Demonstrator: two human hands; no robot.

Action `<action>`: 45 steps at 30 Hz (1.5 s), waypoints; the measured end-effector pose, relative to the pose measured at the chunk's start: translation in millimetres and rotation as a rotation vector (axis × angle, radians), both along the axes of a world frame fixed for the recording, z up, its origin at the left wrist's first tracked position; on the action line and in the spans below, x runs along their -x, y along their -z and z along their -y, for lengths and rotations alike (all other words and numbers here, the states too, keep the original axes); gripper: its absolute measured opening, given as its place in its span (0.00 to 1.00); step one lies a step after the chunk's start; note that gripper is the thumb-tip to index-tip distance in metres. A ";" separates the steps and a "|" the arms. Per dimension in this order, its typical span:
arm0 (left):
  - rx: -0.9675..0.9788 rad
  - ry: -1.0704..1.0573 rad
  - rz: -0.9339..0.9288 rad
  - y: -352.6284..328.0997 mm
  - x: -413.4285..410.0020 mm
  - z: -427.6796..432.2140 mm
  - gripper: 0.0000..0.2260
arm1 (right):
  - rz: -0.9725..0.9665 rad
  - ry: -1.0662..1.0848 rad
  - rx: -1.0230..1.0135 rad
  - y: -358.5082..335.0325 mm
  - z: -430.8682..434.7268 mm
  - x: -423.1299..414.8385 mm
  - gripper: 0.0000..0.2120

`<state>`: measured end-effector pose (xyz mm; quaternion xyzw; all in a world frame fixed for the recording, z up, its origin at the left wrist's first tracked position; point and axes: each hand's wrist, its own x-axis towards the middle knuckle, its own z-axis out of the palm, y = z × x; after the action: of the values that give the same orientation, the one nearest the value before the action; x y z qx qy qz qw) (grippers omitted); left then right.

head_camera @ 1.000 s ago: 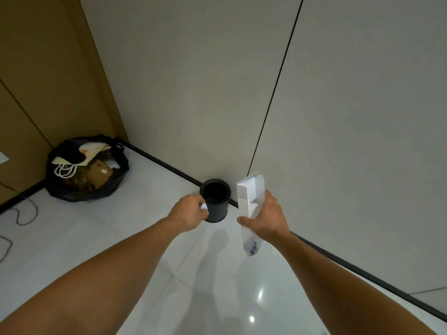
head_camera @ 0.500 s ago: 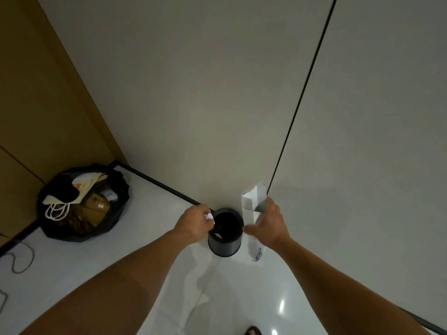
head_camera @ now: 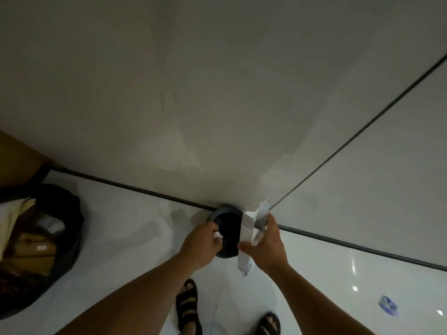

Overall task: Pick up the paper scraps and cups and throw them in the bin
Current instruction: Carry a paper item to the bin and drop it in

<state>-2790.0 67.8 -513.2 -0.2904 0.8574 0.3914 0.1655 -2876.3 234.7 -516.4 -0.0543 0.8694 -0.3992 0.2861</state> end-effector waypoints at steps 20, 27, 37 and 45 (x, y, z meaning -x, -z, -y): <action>0.101 0.303 0.119 347.5 49.6 29.4 0.33 | 0.088 0.274 -0.033 350.7 41.6 17.1 0.52; 0.115 0.257 0.119 298.9 45.9 33.2 0.28 | 0.160 0.259 -0.135 322.1 13.5 4.3 0.43; 0.200 0.520 0.127 109.2 88.8 -1.9 0.32 | 0.103 0.160 -0.267 127.4 -56.4 7.5 0.42; 0.181 0.810 0.024 -54.5 126.7 -117.6 0.33 | 0.042 0.422 -0.338 -47.0 -171.8 -18.1 0.41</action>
<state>-2916.7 185.4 -458.7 0.0524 0.9313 0.2144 0.2898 -2858.3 406.5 -469.3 0.1847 0.9097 -0.3002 0.2195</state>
